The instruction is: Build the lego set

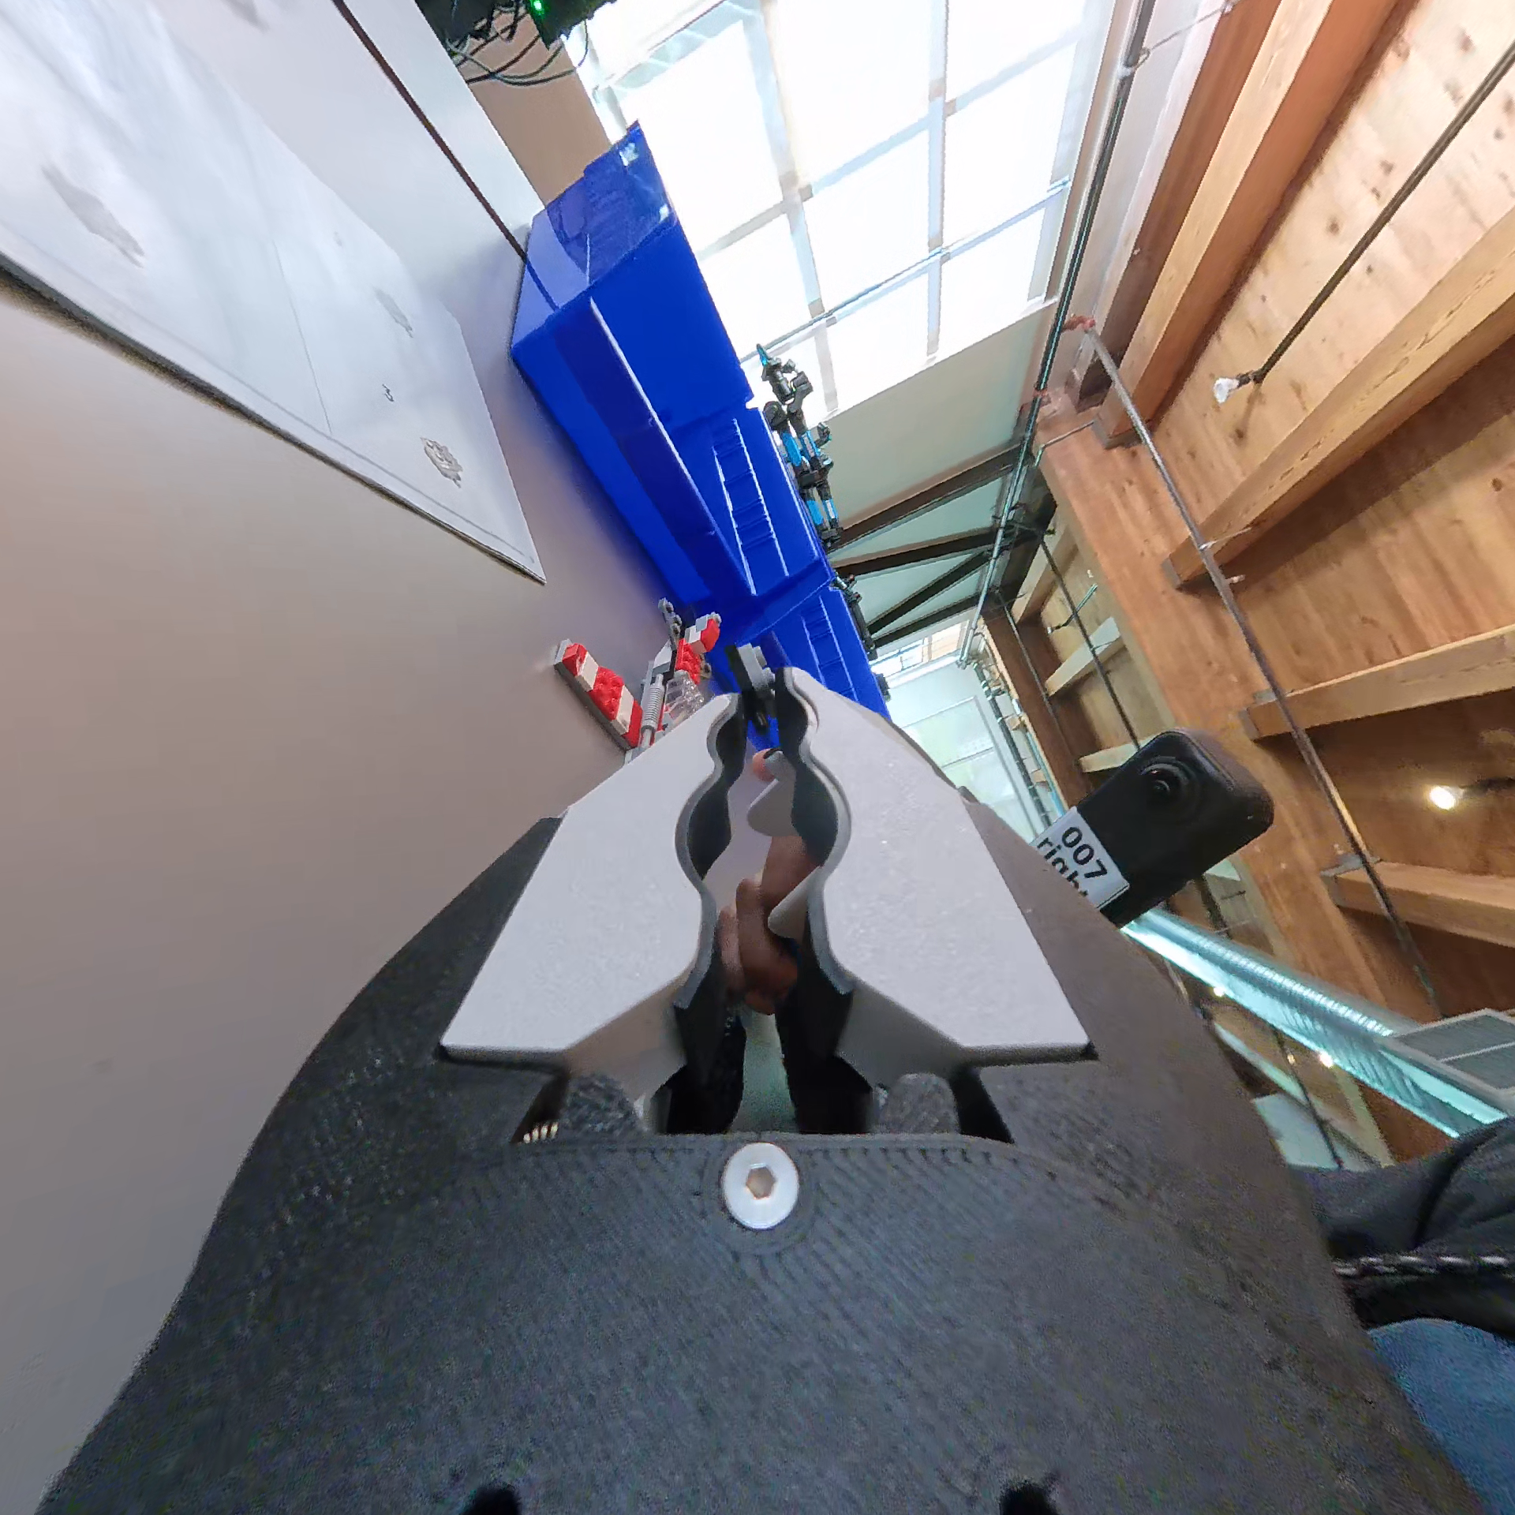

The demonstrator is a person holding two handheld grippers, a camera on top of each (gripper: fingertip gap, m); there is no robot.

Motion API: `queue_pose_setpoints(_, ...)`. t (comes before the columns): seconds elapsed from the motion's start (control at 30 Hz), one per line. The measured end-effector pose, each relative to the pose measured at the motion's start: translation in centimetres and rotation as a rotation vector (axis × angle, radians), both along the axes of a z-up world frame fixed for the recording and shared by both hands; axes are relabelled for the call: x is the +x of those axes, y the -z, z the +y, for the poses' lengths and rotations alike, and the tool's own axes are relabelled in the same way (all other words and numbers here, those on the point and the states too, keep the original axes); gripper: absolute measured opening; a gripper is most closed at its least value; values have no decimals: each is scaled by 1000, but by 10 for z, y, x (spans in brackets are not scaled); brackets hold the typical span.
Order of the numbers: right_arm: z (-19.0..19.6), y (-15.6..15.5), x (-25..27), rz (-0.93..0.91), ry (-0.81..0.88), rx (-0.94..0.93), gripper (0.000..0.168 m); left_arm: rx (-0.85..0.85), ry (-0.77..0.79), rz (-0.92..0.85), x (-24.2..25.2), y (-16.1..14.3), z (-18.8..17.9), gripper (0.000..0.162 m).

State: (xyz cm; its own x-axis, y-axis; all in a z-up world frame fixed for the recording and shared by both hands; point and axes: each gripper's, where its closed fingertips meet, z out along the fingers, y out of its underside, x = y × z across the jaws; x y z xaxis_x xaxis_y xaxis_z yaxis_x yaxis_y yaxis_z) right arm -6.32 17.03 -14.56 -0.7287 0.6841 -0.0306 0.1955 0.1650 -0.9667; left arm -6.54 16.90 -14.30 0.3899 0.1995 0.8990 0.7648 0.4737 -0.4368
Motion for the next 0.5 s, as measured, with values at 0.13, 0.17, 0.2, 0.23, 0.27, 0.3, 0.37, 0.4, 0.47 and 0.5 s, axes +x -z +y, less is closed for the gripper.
queue_pose_setpoints(0.13, 0, 0, 1, 21, -10, 15, 23, -84, 16, 56, 2, 1, 1, 10)
queue_pose_setpoints(0.17, 0, 0, 0, 23, -8, 21, 22, -95, 24, 66, 3, 0, 1, 9)
queue_pose_setpoints(0.2, 0, 0, 0, 22, -10, 23, 22, -99, 29, 73, 4, -1, 1, 9)
queue_pose_setpoints(0.23, 0, 0, 0, 22, -12, 22, 22, -98, 33, 79, 4, -2, 1, 9)
queue_pose_setpoints(0.27, 0, 0, 1, 24, -16, 21, 21, -98, 37, 84, 5, -3, 2, 9)
queue_pose_setpoints(0.3, 0, 0, 1, 26, -19, 21, 21, -101, 40, 89, 5, -3, 2, 9)
queue_pose_setpoints(0.37, 0, 0, 2, 29, -22, 26, 20, -120, 45, 97, 6, -2, 3, 9)
queue_pose_setpoints(0.4, 0, 0, 1, 31, -21, 29, 20, -133, 46, 103, 6, -1, 3, 9)
queue_pose_setpoints(0.47, 0, 0, 2, 33, -23, 30, 20, -158, 50, 118, 7, -1, 4, 9)
queue_pose_setpoints(0.5, 0, 0, 2, 32, -27, 31, 19, -168, 52, 124, 7, -1, 5, 9)
